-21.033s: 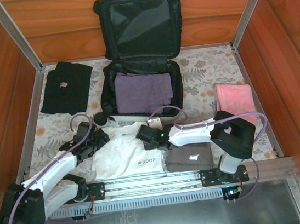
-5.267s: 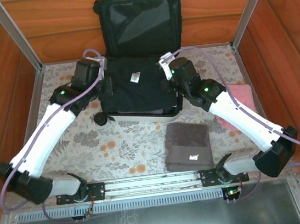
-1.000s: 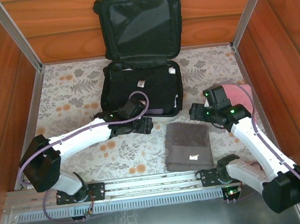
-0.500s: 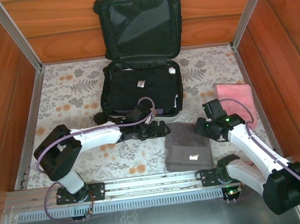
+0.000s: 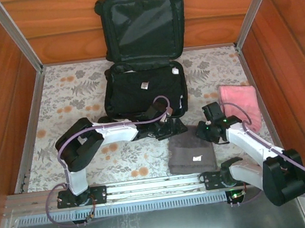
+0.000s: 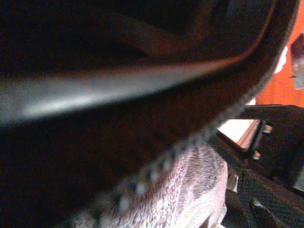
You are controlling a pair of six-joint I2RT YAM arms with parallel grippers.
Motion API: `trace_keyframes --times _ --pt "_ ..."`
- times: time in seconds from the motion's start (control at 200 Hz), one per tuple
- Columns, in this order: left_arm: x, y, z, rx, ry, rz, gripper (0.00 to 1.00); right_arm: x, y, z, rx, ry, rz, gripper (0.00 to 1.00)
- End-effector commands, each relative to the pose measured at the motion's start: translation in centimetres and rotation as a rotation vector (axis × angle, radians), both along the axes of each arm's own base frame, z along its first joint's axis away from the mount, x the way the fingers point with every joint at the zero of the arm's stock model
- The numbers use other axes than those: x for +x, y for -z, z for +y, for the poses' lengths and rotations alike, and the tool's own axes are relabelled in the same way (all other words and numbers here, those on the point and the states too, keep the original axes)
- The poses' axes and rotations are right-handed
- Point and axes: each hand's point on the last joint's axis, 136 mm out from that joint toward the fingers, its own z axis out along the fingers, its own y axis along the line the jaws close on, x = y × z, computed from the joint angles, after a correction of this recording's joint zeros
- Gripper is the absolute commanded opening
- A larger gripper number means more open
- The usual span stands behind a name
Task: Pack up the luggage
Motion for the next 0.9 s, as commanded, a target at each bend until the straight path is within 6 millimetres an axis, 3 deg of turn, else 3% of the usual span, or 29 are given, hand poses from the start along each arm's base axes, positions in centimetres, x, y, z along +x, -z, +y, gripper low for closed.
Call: trace_keyframes --times 0.0,0.215,0.475,0.57,0.725,0.895 --pt "-3.3 4.8 1.0 0.108 0.008 0.208 0.92 -0.2 0.8 0.7 0.039 -0.018 0.021 0.19" --pt "-3.9 7.4 3.1 0.184 -0.077 0.282 0.86 -0.4 1.2 0.5 0.034 -0.010 0.027 0.15" --pt "-3.7 5.8 5.6 0.261 -0.115 0.167 0.85 -0.7 1.3 -0.1 0.007 0.004 0.019 0.16" --pt "-3.8 5.4 7.3 0.345 -0.142 0.122 0.86 -0.8 1.2 -0.1 0.010 0.005 0.013 0.24" --pt "-4.2 5.7 8.8 0.389 -0.209 0.112 0.87 -0.9 -0.7 -0.4 0.010 0.004 -0.037 0.40" --pt "-4.4 4.9 7.9 0.317 -0.240 0.072 0.89 -0.7 -3.6 -2.0 -0.037 0.046 -0.144 0.42"
